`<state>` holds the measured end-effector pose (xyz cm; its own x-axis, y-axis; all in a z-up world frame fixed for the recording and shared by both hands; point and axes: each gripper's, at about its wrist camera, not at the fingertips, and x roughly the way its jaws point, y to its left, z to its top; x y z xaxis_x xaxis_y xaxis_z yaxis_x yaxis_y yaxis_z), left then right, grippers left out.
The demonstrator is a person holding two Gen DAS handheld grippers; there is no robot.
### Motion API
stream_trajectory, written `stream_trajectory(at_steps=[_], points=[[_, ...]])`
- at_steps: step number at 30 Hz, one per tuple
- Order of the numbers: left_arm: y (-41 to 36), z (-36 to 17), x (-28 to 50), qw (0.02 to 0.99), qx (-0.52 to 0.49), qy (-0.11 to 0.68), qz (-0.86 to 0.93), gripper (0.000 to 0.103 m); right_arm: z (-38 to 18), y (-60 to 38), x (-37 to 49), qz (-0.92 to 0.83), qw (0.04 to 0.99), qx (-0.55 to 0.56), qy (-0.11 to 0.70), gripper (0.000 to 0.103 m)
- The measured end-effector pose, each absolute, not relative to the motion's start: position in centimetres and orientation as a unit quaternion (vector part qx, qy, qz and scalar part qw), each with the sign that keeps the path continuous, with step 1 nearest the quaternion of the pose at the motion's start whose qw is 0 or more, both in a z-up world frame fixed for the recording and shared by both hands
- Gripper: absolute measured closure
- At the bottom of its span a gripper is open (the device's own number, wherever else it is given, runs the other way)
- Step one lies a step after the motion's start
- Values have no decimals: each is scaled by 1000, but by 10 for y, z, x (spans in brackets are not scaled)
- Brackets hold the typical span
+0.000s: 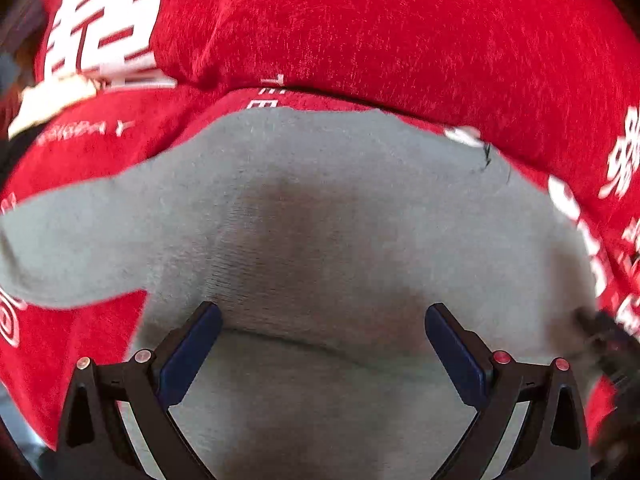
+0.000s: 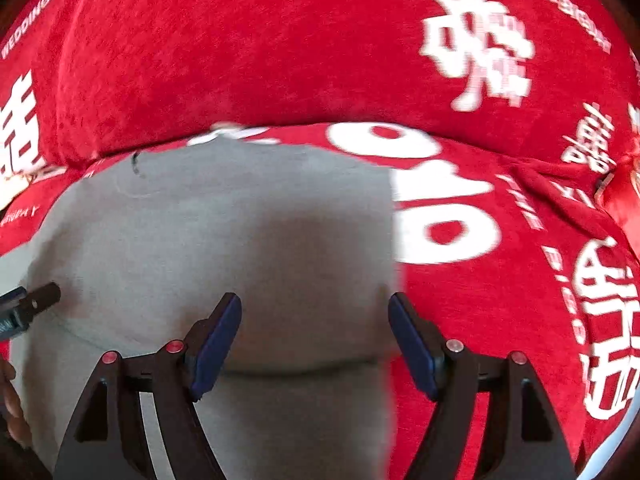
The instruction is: Fold small clothes
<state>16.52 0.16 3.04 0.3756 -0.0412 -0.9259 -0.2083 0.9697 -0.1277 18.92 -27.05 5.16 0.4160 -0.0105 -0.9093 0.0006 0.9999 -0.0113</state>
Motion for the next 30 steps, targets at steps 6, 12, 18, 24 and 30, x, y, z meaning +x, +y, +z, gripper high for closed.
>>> stream_trajectory(at_steps=[6, 12, 18, 24, 30], points=[[-44, 19, 150, 824, -22, 566, 24, 1, 45, -232, 177, -15, 828, -48, 558, 24], [-23, 26, 87, 820, -58, 570, 16, 1, 47, -236, 103, 21, 829, -27, 558, 23], [7, 24, 13, 833, -28, 553, 2, 1, 55, -266, 24, 69, 828, -34, 556, 22], [21, 28, -25, 814, -44, 579, 14, 1, 51, -278, -40, 53, 794, -50, 604, 18], [2, 53, 6, 836, -62, 545, -12, 1, 85, -226, -19, 108, 828, -75, 545, 17]])
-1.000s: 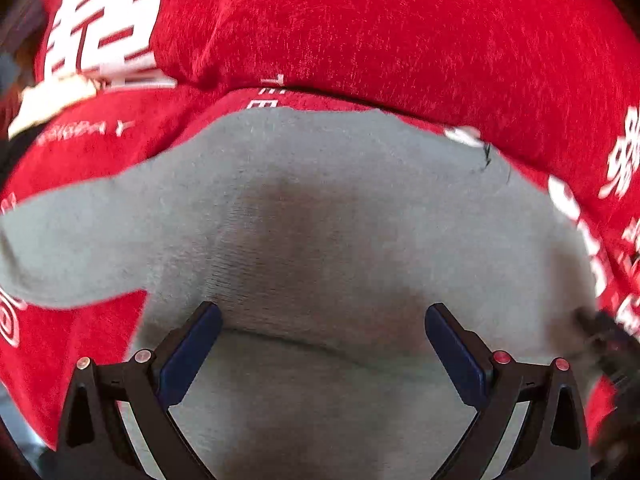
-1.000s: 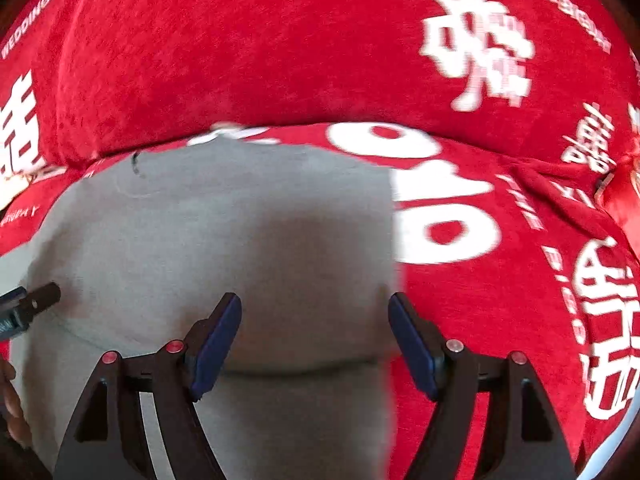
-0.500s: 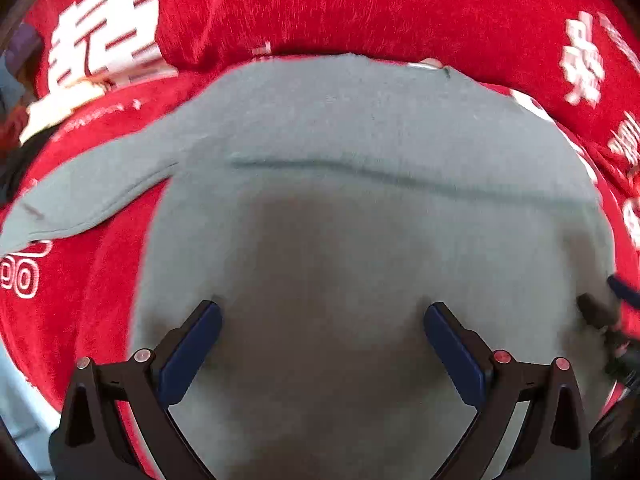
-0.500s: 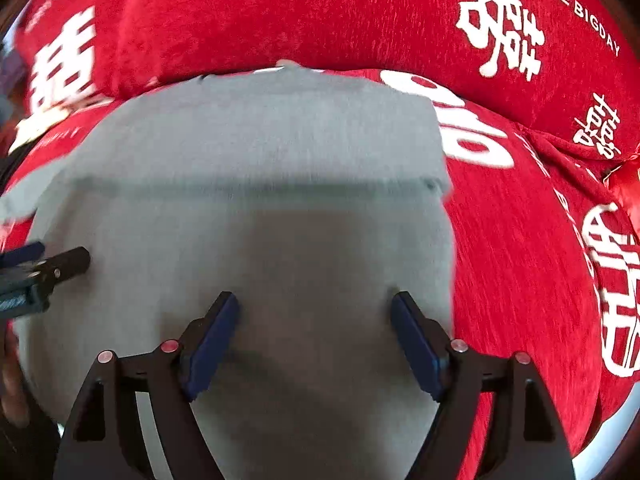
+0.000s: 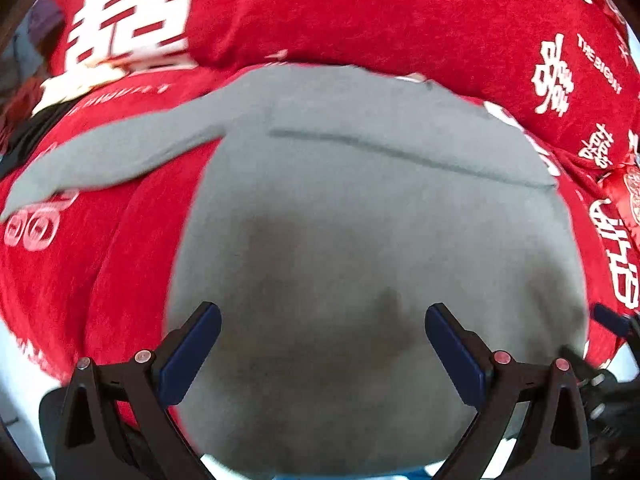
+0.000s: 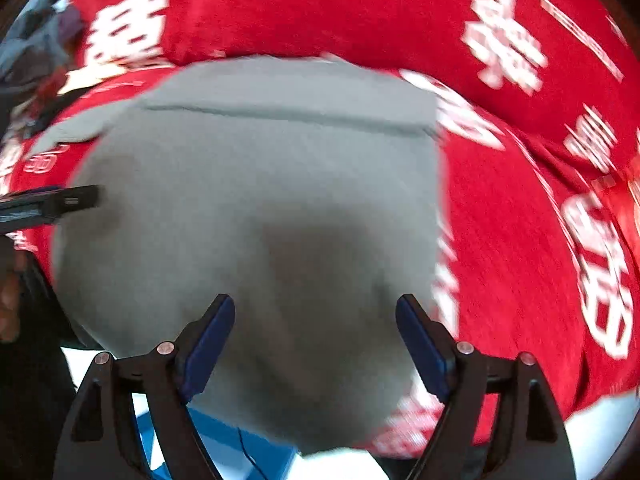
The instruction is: Fold small clothes
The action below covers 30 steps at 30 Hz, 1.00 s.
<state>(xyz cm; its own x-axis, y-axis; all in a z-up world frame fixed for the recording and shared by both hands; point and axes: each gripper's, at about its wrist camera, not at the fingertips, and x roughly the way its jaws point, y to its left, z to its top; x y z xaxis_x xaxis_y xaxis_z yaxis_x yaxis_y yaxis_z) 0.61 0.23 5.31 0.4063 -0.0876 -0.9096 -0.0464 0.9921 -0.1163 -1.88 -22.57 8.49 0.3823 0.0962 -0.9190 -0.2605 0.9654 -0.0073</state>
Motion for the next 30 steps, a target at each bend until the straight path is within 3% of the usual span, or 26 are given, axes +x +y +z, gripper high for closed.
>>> stream_trajectory(at_steps=[5, 10, 14, 19, 25, 30], points=[[-6, 25, 18, 822, -19, 568, -11, 1, 50, -173, 18, 151, 792, -116, 581, 13], [13, 22, -24, 833, -19, 553, -15, 1, 51, -184, -8, 155, 811, -122, 551, 1], [23, 25, -39, 820, -32, 572, -17, 1, 46, -201, -42, 160, 813, -150, 539, 1], [120, 47, -16, 833, -181, 520, 61, 1, 49, -204, -53, 141, 787, -164, 578, 1], [280, 33, -1, 795, -373, 432, 204, 1, 59, -204, -38, 115, 789, -147, 585, 1], [354, 16, -1, 771, -493, 350, 200, 1, 58, -189, -31, 113, 782, -156, 593, 1]])
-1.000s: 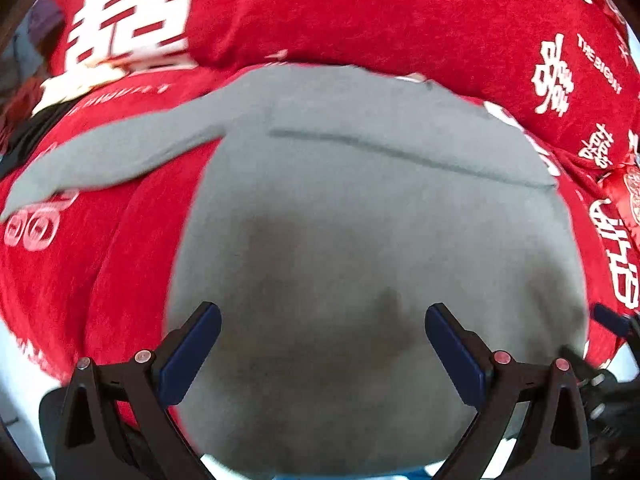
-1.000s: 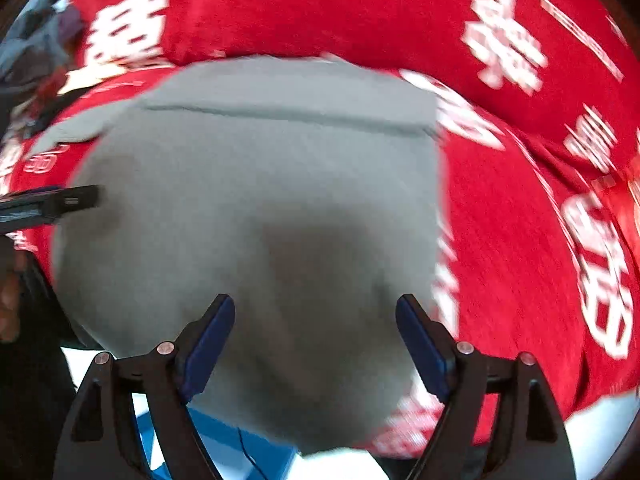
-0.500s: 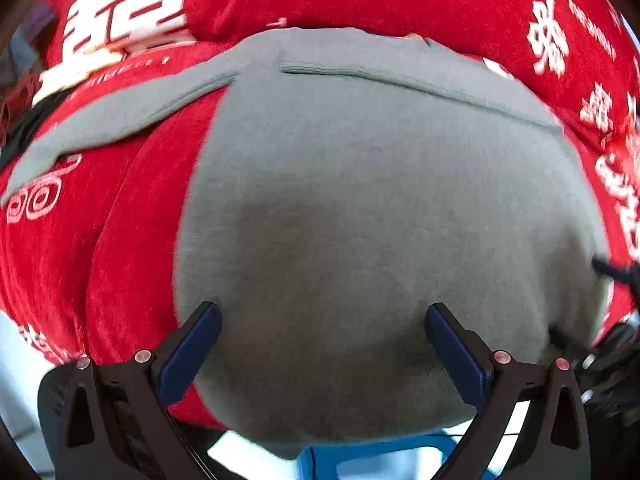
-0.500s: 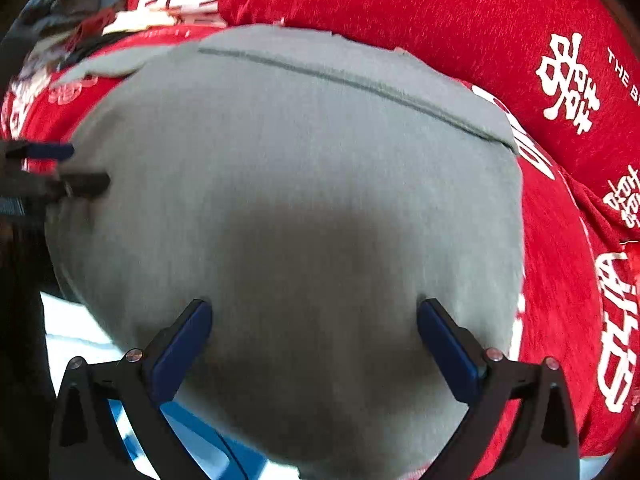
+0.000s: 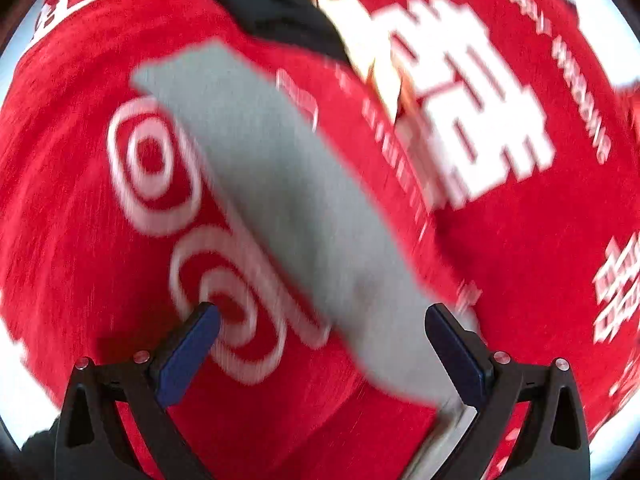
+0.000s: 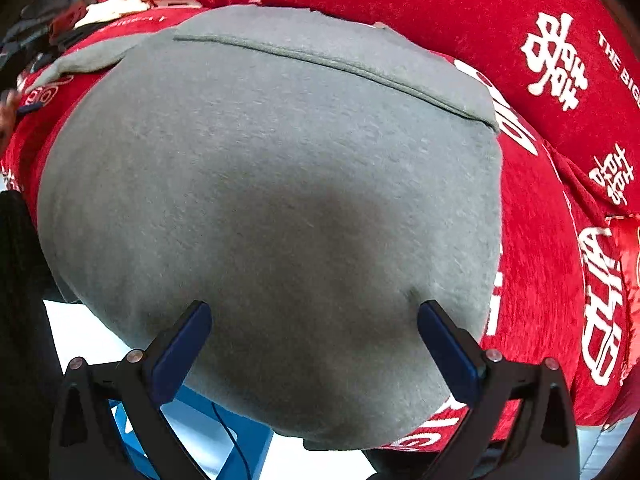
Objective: Fold small clothes
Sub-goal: 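Grasp the other sleeve cuff with the left gripper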
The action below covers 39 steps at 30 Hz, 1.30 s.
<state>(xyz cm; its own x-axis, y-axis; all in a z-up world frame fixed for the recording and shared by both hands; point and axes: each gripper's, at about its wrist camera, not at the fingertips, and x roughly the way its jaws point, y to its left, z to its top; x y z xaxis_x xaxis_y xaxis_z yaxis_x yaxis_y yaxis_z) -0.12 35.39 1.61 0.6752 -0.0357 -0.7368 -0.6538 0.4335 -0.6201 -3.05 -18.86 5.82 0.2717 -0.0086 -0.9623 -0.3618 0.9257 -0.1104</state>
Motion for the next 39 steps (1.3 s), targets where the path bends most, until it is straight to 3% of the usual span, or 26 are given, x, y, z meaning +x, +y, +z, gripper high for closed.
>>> stream_trajectory(at_steps=[8, 10, 11, 12, 21, 31, 39], points=[[408, 14, 22, 781, -528, 288, 171, 1, 79, -146, -13, 136, 781, -201, 575, 1], [416, 16, 31, 782, -529, 283, 168, 32, 90, -135, -1, 141, 788, -205, 563, 1], [421, 12, 35, 776, -537, 292, 155, 72, 96, -130, 7, 144, 792, -204, 557, 1], [426, 3, 33, 761, -557, 302, 135, 84, 101, -125, 15, 146, 797, -203, 549, 1], [440, -6, 5, 767, -568, 271, 125, 92, 116, -69, 122, 155, 824, -172, 517, 1], [444, 22, -17, 799, -514, 263, 170, 92, 50, 21, 257, 77, 816, -117, 560, 1], [467, -6, -9, 767, -558, 273, 160, 91, 10, 120, 232, 118, 801, -172, 562, 1]])
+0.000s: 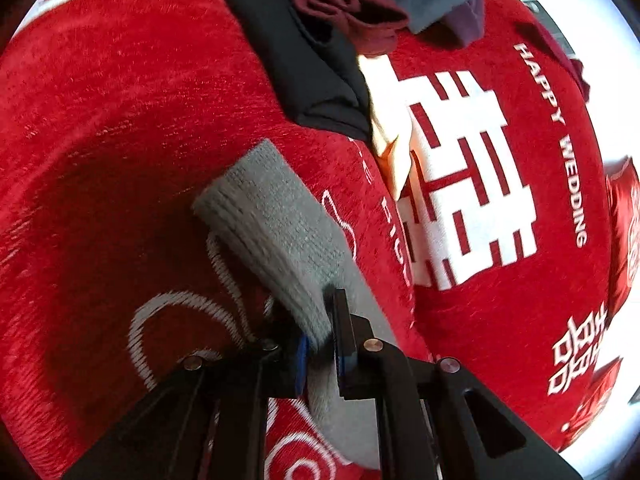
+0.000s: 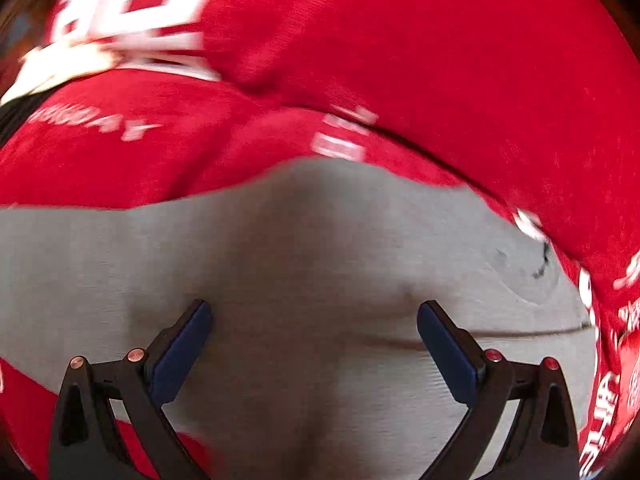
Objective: Fold small clothes
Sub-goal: 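Grasp the other sleeve cuff with the left gripper, then lay the sleeve across the sweatshirt back with the left gripper and open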
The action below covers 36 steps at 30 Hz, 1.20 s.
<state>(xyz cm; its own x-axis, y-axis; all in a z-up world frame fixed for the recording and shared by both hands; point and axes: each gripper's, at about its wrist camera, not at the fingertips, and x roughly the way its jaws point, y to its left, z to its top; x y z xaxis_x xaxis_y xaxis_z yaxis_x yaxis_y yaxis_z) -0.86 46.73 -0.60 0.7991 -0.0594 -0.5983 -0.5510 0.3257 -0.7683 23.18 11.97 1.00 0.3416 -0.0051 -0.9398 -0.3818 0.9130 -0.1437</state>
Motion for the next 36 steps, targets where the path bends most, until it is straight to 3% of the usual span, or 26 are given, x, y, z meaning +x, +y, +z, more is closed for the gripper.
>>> stream_trajectory(at_steps=[7, 8, 16, 24, 27, 31, 36], points=[[468, -5, 13, 772, -546, 284, 159, 91, 40, 137, 197, 209, 800, -187, 531, 3], [467, -5, 14, 772, -545, 285, 161, 96, 43, 129, 201, 204, 802, -174, 534, 3], [458, 18, -15, 793, -522, 257, 178, 96, 30, 69, 255, 68, 810, -136, 567, 3], [445, 49, -17, 813, -484, 269, 181, 96, -1, 173, 211, 181, 764, -190, 589, 3], [431, 64, -11, 824, -457, 281, 183, 96, 15, 198, 182, 253, 755, -208, 568, 3], [392, 91, 10, 847, -404, 303, 166, 96, 49, 158, 172, 274, 767, -163, 557, 3], [316, 118, 56, 869, -341, 338, 118, 96, 70, 20, 184, 186, 801, -123, 555, 3]])
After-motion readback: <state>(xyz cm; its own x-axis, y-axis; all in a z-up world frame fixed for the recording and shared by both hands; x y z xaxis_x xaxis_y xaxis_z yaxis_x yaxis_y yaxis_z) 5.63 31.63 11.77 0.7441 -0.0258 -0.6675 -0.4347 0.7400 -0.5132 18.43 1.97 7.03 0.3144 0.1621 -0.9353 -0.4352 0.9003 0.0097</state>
